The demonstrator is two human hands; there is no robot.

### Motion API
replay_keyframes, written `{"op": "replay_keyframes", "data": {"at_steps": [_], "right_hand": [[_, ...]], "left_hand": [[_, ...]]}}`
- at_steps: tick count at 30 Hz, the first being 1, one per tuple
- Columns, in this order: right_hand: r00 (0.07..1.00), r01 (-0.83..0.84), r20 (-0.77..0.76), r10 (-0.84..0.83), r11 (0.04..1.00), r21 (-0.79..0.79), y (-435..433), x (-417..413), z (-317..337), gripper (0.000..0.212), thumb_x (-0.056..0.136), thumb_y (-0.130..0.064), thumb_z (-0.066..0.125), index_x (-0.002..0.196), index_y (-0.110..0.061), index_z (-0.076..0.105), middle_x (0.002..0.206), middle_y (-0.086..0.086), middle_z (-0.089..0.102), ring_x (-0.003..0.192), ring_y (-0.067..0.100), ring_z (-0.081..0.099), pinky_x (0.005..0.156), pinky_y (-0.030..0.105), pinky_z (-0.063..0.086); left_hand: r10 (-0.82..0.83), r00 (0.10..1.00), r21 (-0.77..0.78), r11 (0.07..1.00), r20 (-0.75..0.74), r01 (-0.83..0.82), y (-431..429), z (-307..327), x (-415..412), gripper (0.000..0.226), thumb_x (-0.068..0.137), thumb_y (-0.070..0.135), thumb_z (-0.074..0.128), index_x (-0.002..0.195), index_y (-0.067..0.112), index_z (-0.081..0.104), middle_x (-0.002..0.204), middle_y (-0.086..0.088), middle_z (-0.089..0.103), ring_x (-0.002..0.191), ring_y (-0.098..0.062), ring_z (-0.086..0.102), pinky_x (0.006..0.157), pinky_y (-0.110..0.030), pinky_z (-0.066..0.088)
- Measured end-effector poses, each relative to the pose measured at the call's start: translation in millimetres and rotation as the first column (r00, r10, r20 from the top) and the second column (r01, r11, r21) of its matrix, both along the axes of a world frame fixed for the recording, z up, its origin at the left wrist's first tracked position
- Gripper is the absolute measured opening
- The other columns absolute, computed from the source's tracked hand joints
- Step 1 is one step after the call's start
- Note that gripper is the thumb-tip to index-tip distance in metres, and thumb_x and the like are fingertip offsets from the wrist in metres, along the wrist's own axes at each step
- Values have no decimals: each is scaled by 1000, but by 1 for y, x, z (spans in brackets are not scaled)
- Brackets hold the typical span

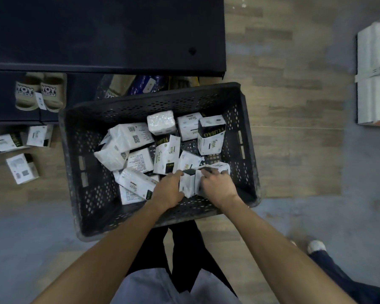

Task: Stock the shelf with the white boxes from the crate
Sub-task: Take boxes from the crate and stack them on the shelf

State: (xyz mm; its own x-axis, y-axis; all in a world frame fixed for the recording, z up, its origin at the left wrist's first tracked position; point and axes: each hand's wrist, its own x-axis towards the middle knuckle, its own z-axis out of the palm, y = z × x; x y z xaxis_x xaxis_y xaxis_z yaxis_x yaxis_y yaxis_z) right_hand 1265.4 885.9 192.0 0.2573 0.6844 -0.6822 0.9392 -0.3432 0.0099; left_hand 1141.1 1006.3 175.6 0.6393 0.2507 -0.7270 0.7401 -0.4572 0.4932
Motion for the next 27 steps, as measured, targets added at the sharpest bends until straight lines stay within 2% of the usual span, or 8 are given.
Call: {"op": "replay_keyframes", "data": {"at_steps": [3, 5, 8, 13, 15, 19, 22, 27], "right_hand": [[993, 111, -41, -108, 990, 84, -9, -2, -10, 26, 93, -23, 58, 116, -13, 63, 125, 2, 58, 117, 25, 55, 85, 39, 50], [968, 233, -123, -220, 967, 100, -16, 1, -11, 33, 93, -31, 61, 120, -12, 62, 139, 3, 51, 121, 27, 53, 88, 42, 52], [923, 357, -180, -340, 931, 70, -22, 4, -8, 42, 93, -32, 61, 131, -14, 53, 151, 9, 40, 119, 33, 56, 85, 44, 51], [845, 518, -217, -488, 848, 112, -29, 4, -11, 40, 92, -10, 58, 129, -14, 44, 130, 9, 51, 106, 35, 60, 76, 40, 47], [850, 521, -159, -502, 846, 111, -33, 6, -9, 41, 95, -7, 52, 133, -13, 39, 128, 11, 53, 105, 35, 61, 75, 39, 46], [868, 495, -96, -488, 866, 72, -36, 12, 0, 45, 94, -4, 52, 135, -13, 36, 125, 14, 54, 103, 35, 62, 72, 40, 48], [857, 507, -141, -496, 860, 61, -31, 12, 12, 50, 92, -10, 58, 135, -14, 34, 124, 14, 53, 103, 37, 61, 70, 39, 43], [840, 517, -247, -483, 851, 92, -4, -3, 31, 59, 82, -27, 73, 127, -14, 36, 124, 10, 51, 108, 33, 58, 80, 40, 50]], "left_hand": [[75, 996, -120, 990, 41, -70, -18, -26, 24, 77, 80, 19, 76, 147, 24, 38, 126, -15, 51, 116, -31, 53, 95, -40, 47], [163, 985, -156, 976, 47, -154, -27, -40, 34, 83, 75, 29, 82, 147, 24, 40, 124, -15, 45, 113, -31, 53, 98, -39, 46], [227, 972, -65, 973, 65, -223, -37, -51, 41, 78, 70, 38, 83, 139, 18, 52, 118, -14, 41, 110, -32, 50, 96, -36, 46], [150, 986, 172, 972, 68, -160, -50, -52, 53, 64, 70, 54, 76, 118, 14, 63, 115, -10, 59, 108, -30, 50, 92, -39, 45], [150, 986, 224, 961, 70, -162, -50, -49, 56, 60, 68, 59, 76, 111, 17, 66, 109, -5, 65, 104, -27, 53, 85, -38, 47], [310, 946, 134, 937, 97, -321, -48, -39, 57, 60, 65, 45, 84, 114, 16, 64, 110, -4, 66, 104, -24, 58, 82, -35, 50], [416, 903, 99, 899, 108, -426, -41, -24, 53, 63, 64, 44, 85, 114, 15, 61, 110, -4, 65, 101, -21, 61, 81, -32, 51], [501, 857, 105, 852, 119, -513, -12, 4, 44, 66, 64, 41, 86, 119, 16, 61, 111, -4, 65, 104, -21, 60, 85, -33, 52]]}}
